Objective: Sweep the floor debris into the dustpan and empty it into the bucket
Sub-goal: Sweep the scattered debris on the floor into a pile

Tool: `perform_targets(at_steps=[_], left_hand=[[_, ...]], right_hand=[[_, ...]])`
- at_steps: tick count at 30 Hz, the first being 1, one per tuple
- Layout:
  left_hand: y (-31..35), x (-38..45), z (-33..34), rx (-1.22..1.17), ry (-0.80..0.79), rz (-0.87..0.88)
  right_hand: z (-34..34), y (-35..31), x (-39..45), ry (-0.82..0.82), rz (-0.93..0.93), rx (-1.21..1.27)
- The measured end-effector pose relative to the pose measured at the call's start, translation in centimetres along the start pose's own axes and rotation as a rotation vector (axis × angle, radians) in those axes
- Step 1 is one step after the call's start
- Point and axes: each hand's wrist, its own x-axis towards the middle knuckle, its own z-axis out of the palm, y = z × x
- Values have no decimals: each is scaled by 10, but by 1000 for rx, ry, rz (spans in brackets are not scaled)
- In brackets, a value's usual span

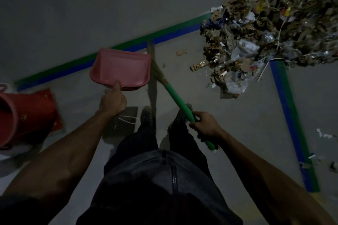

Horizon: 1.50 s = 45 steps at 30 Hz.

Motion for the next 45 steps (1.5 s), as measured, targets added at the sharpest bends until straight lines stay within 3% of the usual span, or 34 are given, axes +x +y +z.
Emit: perform_targets(at_steps=[8, 14, 17, 23, 29, 31, 39, 45], left_hand=[[-6, 1, 13, -4, 27, 17], [-10, -2, 15, -43, 61, -42], [-14, -5, 11, -5, 65, -87], [-22, -4, 9, 57, 61, -110], [-18, 0, 10, 101, 52, -130], [-11, 1, 13, 97, 49, -132], [33, 4, 22, 12, 83, -49], [80, 13, 23, 3, 138, 72]], right_hand=[[-66, 30, 52, 196, 280, 363], [-43, 10, 29, 364, 165, 403], [-9, -6, 2, 339, 23, 359], [24, -34, 15, 171, -191, -54], [24, -46, 72, 50, -89, -129], [11, -38, 90, 103, -22, -54], [-89, 5, 130, 413, 256, 676], [-167, 37, 139, 578, 287, 735]])
